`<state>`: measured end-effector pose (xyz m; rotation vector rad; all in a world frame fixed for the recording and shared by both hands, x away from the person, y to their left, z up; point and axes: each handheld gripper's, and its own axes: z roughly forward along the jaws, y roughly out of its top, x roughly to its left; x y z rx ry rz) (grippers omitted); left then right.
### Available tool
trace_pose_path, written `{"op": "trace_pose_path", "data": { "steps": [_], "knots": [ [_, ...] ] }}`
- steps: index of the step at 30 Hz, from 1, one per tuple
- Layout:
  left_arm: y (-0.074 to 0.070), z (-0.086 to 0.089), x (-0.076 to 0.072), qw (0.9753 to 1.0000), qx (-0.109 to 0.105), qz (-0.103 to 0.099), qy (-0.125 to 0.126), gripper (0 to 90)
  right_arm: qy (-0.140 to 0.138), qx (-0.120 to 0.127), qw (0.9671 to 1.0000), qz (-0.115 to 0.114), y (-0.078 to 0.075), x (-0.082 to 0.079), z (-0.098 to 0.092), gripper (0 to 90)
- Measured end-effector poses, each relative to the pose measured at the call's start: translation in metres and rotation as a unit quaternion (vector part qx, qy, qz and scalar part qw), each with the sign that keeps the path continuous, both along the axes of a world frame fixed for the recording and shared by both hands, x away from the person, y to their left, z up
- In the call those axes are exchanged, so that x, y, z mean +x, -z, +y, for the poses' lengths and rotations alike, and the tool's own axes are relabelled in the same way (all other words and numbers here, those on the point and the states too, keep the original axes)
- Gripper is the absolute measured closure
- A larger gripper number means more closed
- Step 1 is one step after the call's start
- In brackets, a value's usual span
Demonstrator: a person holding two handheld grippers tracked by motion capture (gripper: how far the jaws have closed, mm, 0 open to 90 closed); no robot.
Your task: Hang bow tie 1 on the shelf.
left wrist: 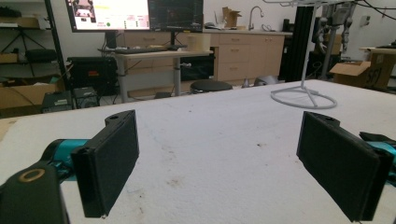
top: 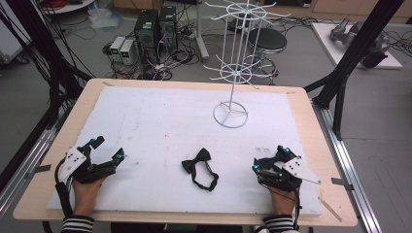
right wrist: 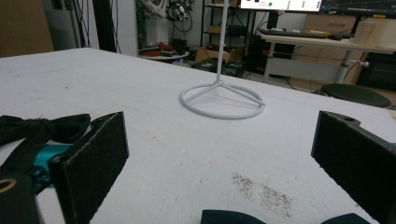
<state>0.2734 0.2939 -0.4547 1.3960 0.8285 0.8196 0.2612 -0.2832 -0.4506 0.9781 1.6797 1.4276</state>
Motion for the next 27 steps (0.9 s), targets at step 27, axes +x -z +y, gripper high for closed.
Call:
{"op": "trace_pose_path", "data": {
  "steps": [27],
  "knots": [
    [0.000,-0.001,0.000,1.0000,0.003,0.002,-0.005,13.3,0.023,-0.015,0.9988,0.041,-0.024,0.006,-0.013,3.3]
  ]
}}
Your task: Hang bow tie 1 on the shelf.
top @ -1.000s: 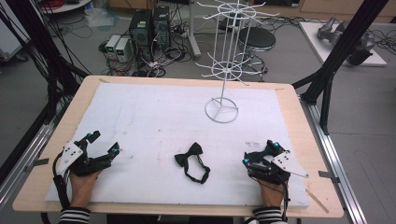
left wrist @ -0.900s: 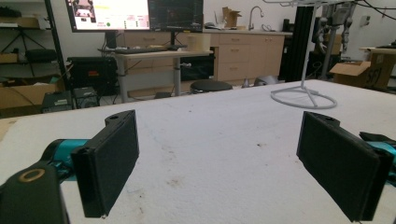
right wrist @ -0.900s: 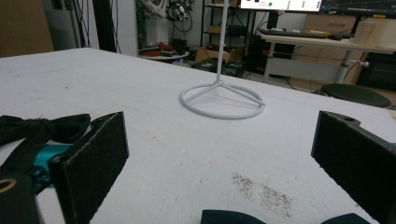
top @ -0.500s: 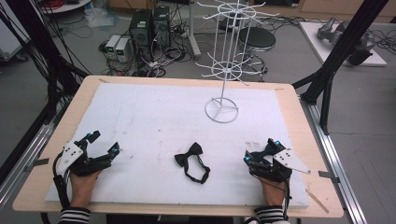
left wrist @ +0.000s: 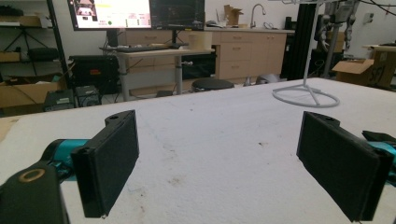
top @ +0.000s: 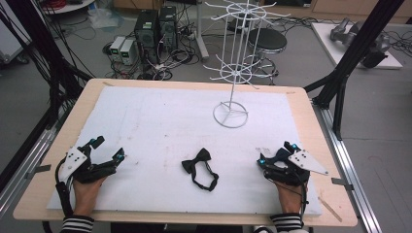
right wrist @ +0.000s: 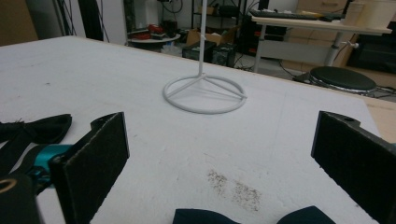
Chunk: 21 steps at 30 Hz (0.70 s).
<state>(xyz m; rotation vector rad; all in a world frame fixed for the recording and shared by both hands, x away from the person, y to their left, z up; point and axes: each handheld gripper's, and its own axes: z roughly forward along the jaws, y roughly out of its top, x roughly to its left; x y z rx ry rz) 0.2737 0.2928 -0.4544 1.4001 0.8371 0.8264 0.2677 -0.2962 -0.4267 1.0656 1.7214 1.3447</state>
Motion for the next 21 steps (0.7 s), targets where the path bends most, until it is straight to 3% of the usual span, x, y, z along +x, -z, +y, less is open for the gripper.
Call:
{"op": "trace_pose_path", "data": {
  "steps": [2,7,21],
  "knots": [
    [0.000,0.000,0.000,1.0000,0.001,-0.001,0.001,13.3,0.001,-0.001,1.0000,-0.001,-0.001,0.001,-0.001,3.3],
    [0.000,-0.001,0.000,1.0000,0.004,-0.001,-0.001,13.3,0.012,-0.009,0.9995,0.029,-0.011,0.006,-0.004,4.4],
    [0.000,-0.001,0.000,1.0000,0.005,-0.001,-0.002,13.3,0.016,-0.039,0.9959,0.080,-0.033,0.019,-0.014,4.5]
  ]
}}
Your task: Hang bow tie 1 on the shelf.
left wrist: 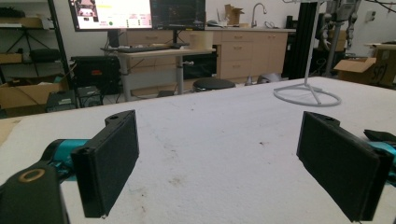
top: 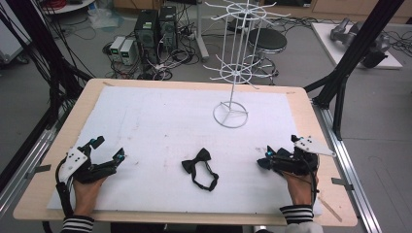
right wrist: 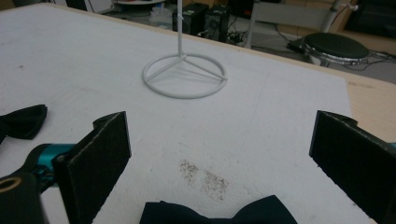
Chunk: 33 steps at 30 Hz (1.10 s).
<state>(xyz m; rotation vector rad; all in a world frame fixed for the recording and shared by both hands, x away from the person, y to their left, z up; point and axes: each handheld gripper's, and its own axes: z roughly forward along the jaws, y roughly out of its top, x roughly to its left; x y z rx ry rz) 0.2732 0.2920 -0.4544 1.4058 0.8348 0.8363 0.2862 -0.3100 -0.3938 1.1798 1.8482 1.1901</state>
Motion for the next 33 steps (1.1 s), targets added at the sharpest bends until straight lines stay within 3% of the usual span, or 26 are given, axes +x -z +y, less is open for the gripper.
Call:
{"op": "trace_pose_path", "data": {
  "steps": [6,19,22,27,33],
  "knots": [
    [0.000,0.000,0.000,1.0000,0.000,-0.001,-0.001,13.3,0.001,-0.007,0.9990,0.043,-0.001,0.006,-0.002,4.6],
    [0.000,0.000,-0.001,1.0000,0.001,-0.002,-0.002,13.4,-0.003,-0.034,0.9949,0.095,-0.003,0.015,-0.006,4.7],
    [0.000,0.000,-0.001,1.0000,0.001,-0.002,-0.003,13.4,-0.003,-0.039,0.9945,0.097,-0.003,0.017,-0.008,4.7],
    [0.000,-0.001,-0.001,1.0000,0.001,-0.003,-0.003,13.4,-0.004,-0.043,0.9919,0.120,0.000,0.021,-0.012,5.1],
    [0.000,0.000,-0.001,1.0000,0.001,-0.002,-0.004,13.4,-0.005,-0.055,0.9865,0.154,-0.002,0.031,-0.020,5.4]
  ]
}}
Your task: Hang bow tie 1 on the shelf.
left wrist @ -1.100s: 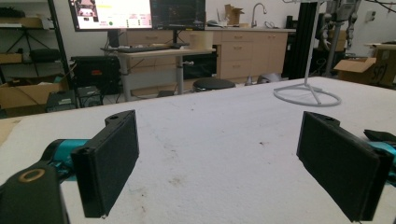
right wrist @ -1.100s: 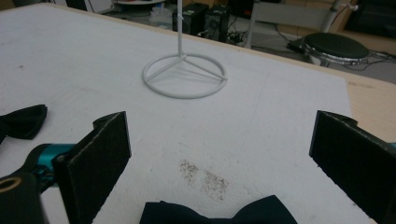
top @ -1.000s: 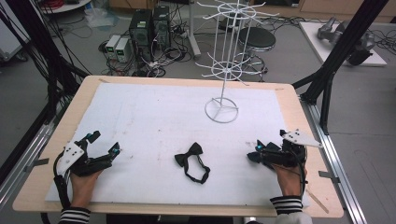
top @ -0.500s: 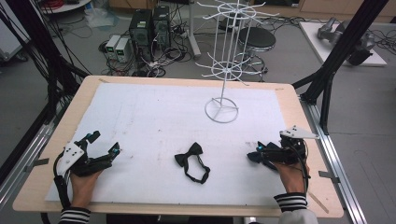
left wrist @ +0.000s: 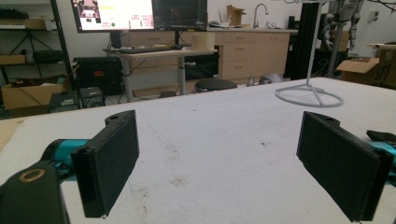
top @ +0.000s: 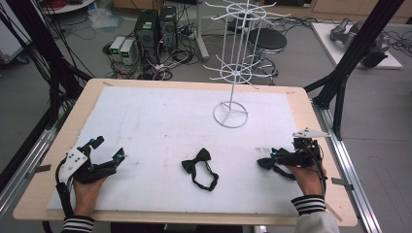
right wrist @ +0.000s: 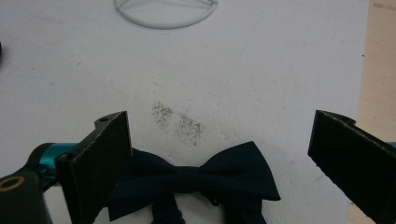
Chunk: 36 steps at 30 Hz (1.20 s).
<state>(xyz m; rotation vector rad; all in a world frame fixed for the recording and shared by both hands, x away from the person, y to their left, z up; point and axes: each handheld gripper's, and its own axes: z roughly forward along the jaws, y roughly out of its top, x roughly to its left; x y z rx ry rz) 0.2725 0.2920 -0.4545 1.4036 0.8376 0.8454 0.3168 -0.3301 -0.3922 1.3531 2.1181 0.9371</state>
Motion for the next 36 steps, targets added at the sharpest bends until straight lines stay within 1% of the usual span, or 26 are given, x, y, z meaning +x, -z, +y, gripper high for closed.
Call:
{"op": "trace_pose_path", "data": {
  "steps": [3,5,6,7,8,12,13,15,16,17,18,19,21,23,25,27,36],
  "knots": [
    [0.000,0.000,0.000,1.0000,-0.001,0.000,-0.001,13.4,-0.007,0.004,0.9998,0.020,0.001,0.005,-0.003,5.4],
    [0.000,0.000,0.000,1.0000,-0.002,0.000,0.000,13.4,-0.009,-0.002,0.9994,0.034,0.002,0.008,-0.004,5.9],
    [0.000,0.000,0.000,1.0000,-0.002,0.000,0.000,13.4,-0.009,-0.002,0.9994,0.034,0.002,0.008,-0.004,5.9],
    [0.000,-0.001,0.000,1.0000,-0.002,0.000,0.000,13.4,-0.008,-0.005,0.9992,0.040,0.003,0.010,-0.005,6.2],
    [0.000,0.000,0.000,1.0000,-0.002,0.000,0.000,13.4,-0.005,-0.001,0.9988,0.049,0.005,0.011,-0.006,6.2],
    [0.000,0.000,0.000,1.0000,-0.001,-0.001,0.001,13.4,-0.004,-0.003,0.9983,0.058,0.007,0.014,-0.007,6.3],
    [0.000,-0.001,0.000,1.0000,-0.001,-0.001,0.000,13.4,-0.002,-0.004,0.9977,0.068,0.009,0.015,-0.008,6.3],
    [0.000,0.000,0.000,1.0000,-0.001,-0.001,0.001,13.4,-0.003,-0.005,0.9974,0.072,0.009,0.015,-0.008,6.9],
    [0.000,-0.001,0.000,1.0000,-0.001,-0.001,0.001,13.4,-0.007,-0.006,0.9971,0.075,0.010,0.016,-0.008,8.5],
    [0.000,0.000,0.000,1.0000,-0.001,-0.001,0.001,13.4,-0.012,-0.009,0.9962,0.086,0.011,0.017,-0.010,14.0],
    [0.000,0.000,0.000,1.0000,0.000,-0.001,0.001,13.4,-0.012,-0.009,0.9962,0.086,0.011,0.017,-0.010,14.0],
    [0.000,0.000,0.000,1.0000,0.001,-0.001,0.001,13.4,-0.016,-0.001,0.9954,0.094,0.013,0.019,-0.014,15.4],
    [0.000,0.000,0.000,1.0000,0.000,-0.001,0.001,13.4,-0.009,0.001,0.9950,0.100,0.013,0.021,-0.017,15.4],
    [0.000,0.000,0.000,1.0000,0.000,-0.001,0.001,13.4,-0.009,0.000,0.9949,0.100,0.014,0.021,-0.019,15.4],
    [0.000,0.000,0.000,1.0000,0.000,-0.001,0.001,13.4,-0.008,-0.002,0.9940,0.109,0.015,0.022,-0.022,15.4],
    [0.000,0.000,0.000,1.0000,0.002,-0.001,0.002,13.4,-0.008,-0.001,0.9937,0.112,0.016,0.022,-0.022,15.4],
    [0.000,0.000,0.000,1.0000,0.000,-0.002,0.002,13.4,-0.016,0.007,0.9922,0.124,0.019,0.025,-0.023,16.7]
  ]
}}
